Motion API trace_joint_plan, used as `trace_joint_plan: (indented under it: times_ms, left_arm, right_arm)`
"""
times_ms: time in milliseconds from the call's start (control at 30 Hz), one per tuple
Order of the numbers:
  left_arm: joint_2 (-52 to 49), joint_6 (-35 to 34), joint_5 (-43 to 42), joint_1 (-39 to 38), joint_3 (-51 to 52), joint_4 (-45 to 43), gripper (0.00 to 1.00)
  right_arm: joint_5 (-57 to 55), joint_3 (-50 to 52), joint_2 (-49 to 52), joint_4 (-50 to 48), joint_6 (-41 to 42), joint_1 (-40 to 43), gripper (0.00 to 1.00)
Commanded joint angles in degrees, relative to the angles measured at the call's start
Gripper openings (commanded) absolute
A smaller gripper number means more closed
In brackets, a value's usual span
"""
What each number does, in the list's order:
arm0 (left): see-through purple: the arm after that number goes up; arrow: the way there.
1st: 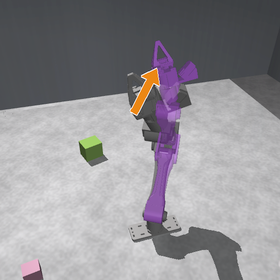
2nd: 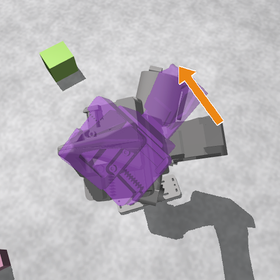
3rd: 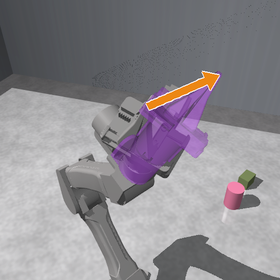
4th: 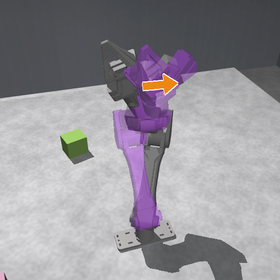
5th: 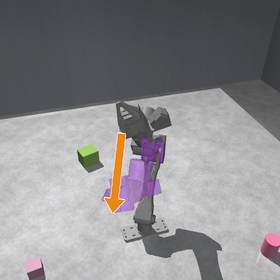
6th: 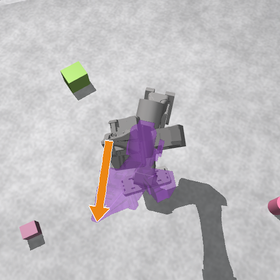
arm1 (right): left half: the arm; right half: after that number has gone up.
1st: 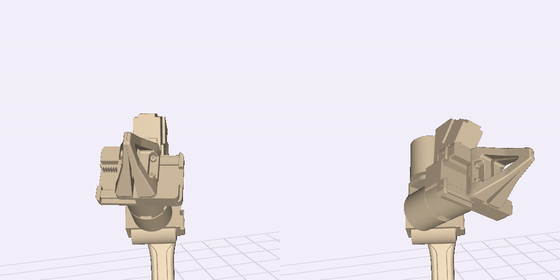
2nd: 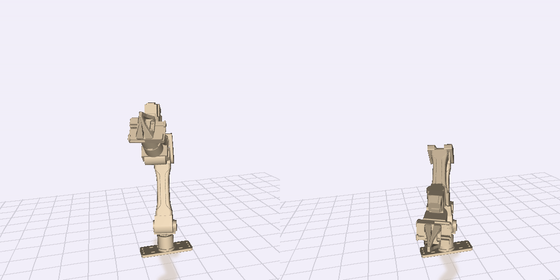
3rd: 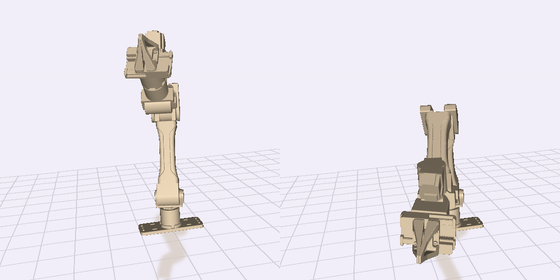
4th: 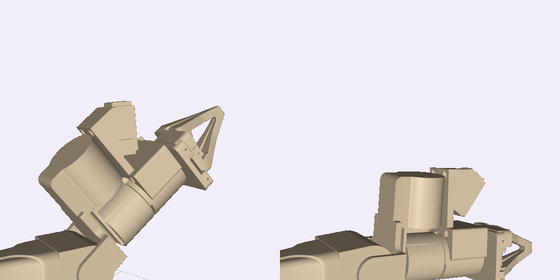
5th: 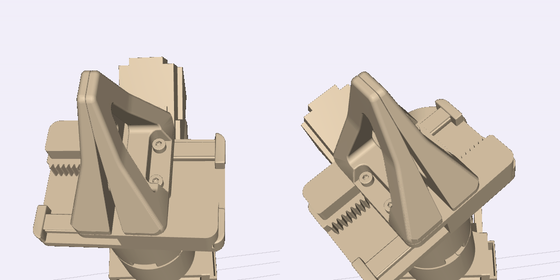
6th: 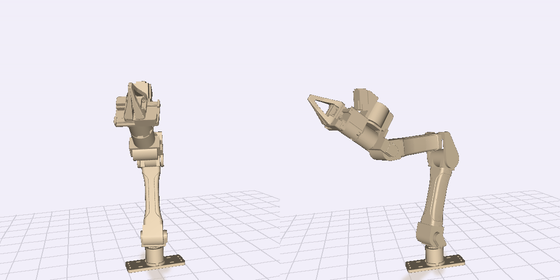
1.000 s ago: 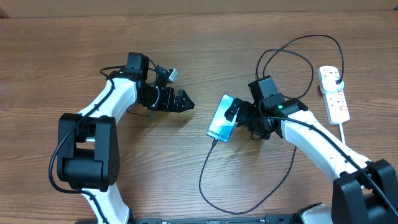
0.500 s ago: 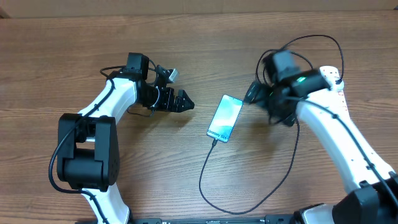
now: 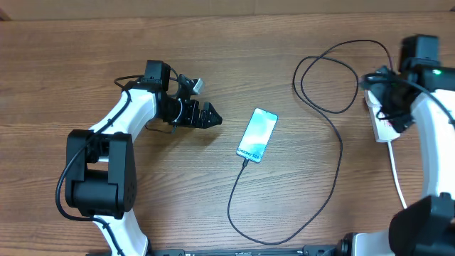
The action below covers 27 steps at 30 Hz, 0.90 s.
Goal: Plug charger to phone and switch on socket
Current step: 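Move the right gripper right toward the white power strip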
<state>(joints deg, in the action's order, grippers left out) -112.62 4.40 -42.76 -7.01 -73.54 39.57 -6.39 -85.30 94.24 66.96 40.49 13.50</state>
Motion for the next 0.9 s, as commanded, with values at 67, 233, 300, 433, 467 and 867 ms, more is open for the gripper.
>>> trace_joint_plan:
  times_ms: [67,233,300,433,467,867]
  left_arm:
    - [0.1,0.3,0.0,0.2,-0.4,0.0,1.00]
    - [0.1,0.3,0.0,0.2,-0.4,0.0,1.00]
    - [0.1,0.3,0.0,0.2,-0.4,0.0,1.00]
    - [0.1,0.3,0.0,0.2,-0.4,0.0,1.00]
    - [0.1,0.3,0.0,0.2,-0.4,0.0,1.00]
    - [0.1,0.3,0.0,0.2,-0.4,0.0,1.00]
  right_arm:
    - [-2.8,-0.9,5.2,-1.1,-0.1,5.0,1.00]
    - [-7.3,-0.9,9.5,-3.3,-0.1,7.2,1.00]
    - [-9.4,-0.9,10.8,-4.4,0.0,7.7,1.00]
    - [-12.0,-0.2,12.3,-7.2,0.5,8.8,1.00]
    - [-12.3,-0.2,12.6,-7.5,1.2,9.0,1.00]
    - [-13.2,-0.1,16.1,-12.7,5.1,11.1,1.00]
